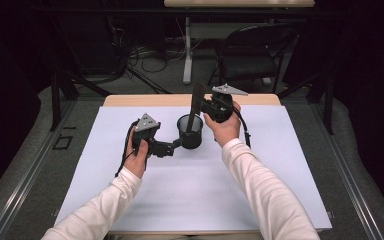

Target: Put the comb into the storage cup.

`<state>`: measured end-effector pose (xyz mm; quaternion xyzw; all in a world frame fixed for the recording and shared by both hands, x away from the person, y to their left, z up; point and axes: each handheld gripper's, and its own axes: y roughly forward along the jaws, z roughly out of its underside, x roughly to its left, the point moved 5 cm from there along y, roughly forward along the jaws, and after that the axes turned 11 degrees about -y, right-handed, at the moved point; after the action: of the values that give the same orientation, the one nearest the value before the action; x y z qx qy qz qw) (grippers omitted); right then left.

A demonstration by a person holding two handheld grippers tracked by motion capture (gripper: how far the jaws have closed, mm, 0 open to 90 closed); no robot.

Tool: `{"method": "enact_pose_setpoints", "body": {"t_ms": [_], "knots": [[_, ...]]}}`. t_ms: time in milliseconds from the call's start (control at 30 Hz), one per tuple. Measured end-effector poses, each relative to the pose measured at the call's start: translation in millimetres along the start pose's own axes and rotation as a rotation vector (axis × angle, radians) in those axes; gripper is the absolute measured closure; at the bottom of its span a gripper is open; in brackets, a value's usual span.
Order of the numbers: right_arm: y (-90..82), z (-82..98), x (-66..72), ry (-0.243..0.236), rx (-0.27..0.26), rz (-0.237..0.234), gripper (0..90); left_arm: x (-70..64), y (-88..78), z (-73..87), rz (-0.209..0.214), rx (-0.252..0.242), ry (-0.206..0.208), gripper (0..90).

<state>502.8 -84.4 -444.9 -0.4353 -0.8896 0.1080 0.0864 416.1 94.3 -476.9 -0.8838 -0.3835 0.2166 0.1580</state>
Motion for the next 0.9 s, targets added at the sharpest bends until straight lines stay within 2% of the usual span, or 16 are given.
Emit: {"method": "enact_pose_setpoints", "body": {"t_ms": [433,900], "knots": [[7.9,14.9,0.2,0.026,0.032,-0.010,87.3,-0.4,0.7,0.3,0.002,0.003,0.000,0.7],[14.7,22.8,3.4,0.033,0.051,-0.016,87.3,0.0,0.3,0.2,-0.001,0.001,0.000,0.7]]}}
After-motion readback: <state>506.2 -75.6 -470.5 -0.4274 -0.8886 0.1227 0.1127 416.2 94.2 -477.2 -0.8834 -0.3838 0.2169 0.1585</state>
